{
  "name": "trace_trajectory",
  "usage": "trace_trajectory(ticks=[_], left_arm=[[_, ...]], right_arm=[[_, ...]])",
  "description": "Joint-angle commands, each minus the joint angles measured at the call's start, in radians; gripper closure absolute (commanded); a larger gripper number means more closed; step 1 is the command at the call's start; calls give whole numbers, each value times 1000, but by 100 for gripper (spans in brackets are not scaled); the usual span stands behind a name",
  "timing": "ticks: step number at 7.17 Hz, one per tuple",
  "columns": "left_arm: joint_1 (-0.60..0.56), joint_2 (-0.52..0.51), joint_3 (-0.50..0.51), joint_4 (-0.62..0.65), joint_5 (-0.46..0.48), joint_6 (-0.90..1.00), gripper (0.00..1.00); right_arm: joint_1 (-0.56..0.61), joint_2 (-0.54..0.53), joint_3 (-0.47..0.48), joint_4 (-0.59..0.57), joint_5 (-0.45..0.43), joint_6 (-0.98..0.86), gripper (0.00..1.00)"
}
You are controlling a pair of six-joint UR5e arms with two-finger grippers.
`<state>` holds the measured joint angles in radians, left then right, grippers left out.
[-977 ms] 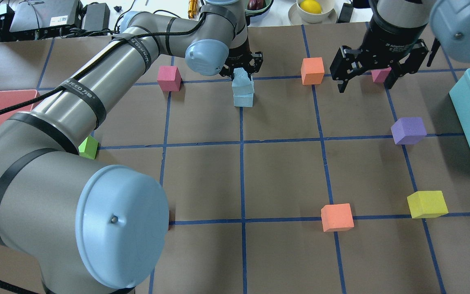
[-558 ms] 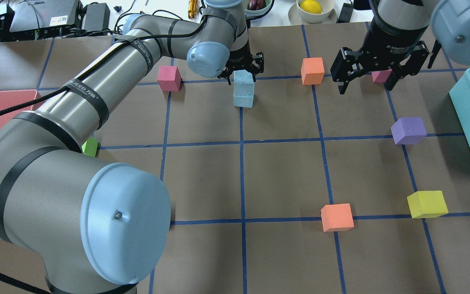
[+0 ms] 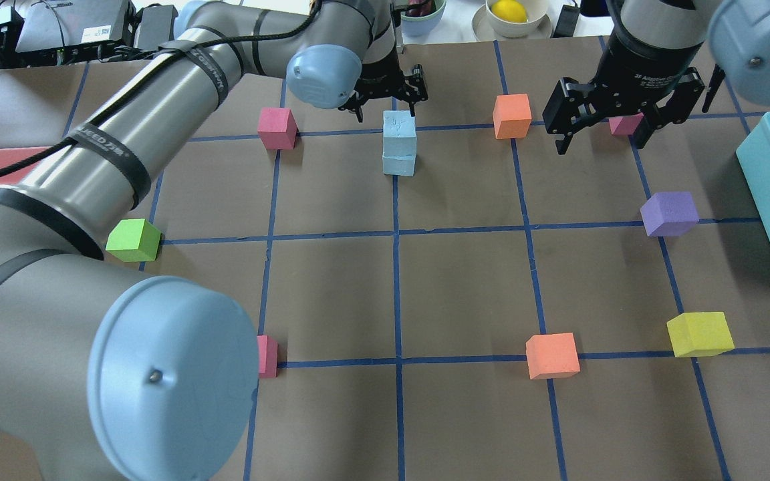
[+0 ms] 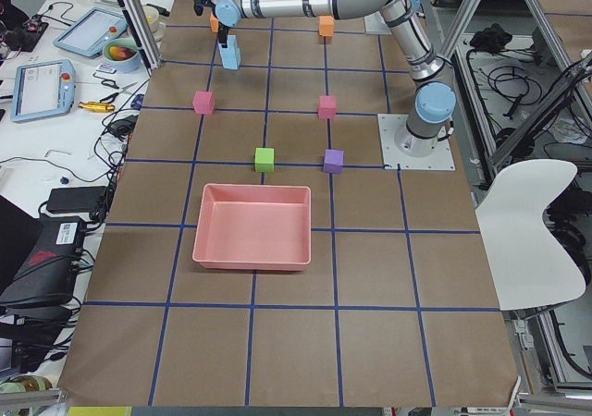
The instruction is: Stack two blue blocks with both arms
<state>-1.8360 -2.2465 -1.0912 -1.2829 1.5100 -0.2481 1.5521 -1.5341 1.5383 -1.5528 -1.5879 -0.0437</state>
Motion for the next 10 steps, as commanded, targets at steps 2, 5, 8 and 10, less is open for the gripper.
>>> trace_trajectory(ticks=[2, 5, 8, 10], left_arm=[[150, 247, -48, -292, 139, 263, 0], [169, 550, -322, -283, 139, 263, 0], [285, 634, -365, -257, 16, 279, 0], [278, 642, -386, -247, 76, 279, 0]], right_arm=[[5, 0, -6, -3, 2, 11, 0], [6, 8, -29, 7, -3, 11, 0], [6, 8, -18, 8, -3, 13, 0], [6, 8, -24, 8, -3, 13, 0]])
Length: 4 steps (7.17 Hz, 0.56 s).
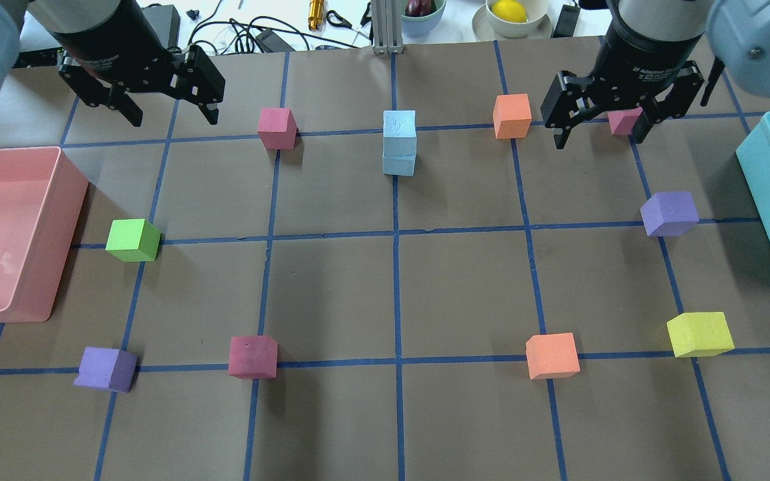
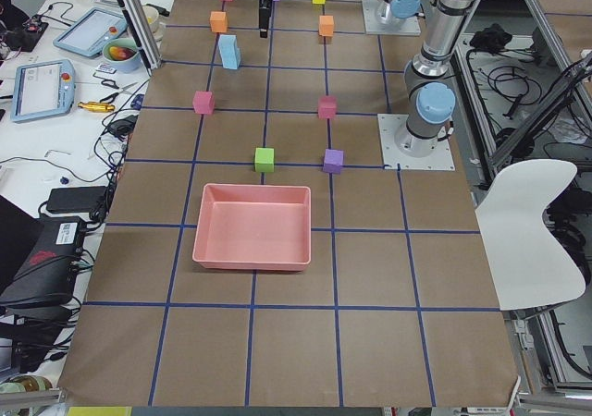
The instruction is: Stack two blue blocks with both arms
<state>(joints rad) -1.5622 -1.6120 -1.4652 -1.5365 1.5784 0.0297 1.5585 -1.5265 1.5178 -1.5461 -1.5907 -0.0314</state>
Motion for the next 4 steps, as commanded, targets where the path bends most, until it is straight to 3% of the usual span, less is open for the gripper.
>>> trace_trajectory(ticks=[1, 4], left_arm=[[4, 9, -17, 6, 12, 4, 0], [5, 4, -14, 9, 9, 6, 0]], right_arm=[[0, 0, -2, -2, 0, -1, 0], [0, 0, -5, 1, 2, -1, 0]])
